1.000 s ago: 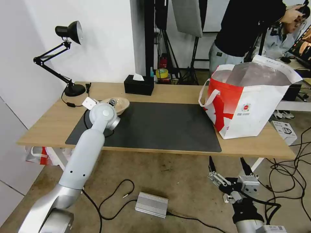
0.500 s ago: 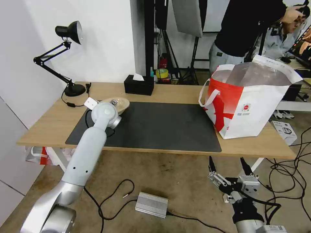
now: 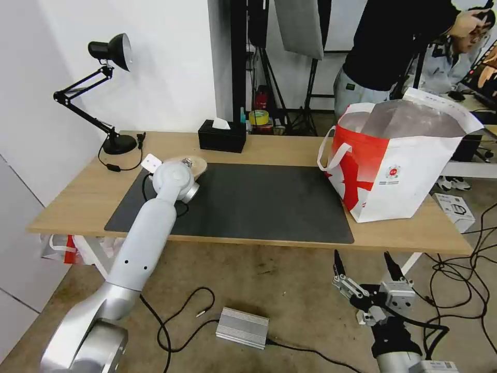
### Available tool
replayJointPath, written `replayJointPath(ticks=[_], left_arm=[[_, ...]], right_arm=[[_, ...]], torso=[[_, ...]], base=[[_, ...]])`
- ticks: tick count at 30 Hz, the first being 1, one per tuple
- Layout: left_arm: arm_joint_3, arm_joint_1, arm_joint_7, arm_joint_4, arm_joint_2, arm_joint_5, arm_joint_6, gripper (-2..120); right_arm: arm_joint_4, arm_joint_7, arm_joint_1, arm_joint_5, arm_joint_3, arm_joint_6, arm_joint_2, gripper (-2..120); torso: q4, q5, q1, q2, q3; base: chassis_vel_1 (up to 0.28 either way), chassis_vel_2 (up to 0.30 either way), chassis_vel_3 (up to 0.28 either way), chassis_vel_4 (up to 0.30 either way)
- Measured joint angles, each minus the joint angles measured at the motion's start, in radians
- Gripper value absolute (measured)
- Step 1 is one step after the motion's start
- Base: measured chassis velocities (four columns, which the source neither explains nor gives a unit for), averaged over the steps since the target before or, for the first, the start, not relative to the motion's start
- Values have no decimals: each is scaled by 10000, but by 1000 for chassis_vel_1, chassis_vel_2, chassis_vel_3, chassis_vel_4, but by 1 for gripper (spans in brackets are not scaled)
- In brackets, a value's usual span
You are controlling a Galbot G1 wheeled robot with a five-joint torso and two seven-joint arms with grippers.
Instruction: Pick up the trash from the table and place it into the takeout bag.
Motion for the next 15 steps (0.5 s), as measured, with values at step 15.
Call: replayJointPath(ticks=[15], left_arm=[[24,-160,35,6,-50,-230,-74,52]], right_arm=[[0,0,0,0,0,0,0,100]], torso=[[0,0,0,0,0]], base=[[0,0,0,0]])
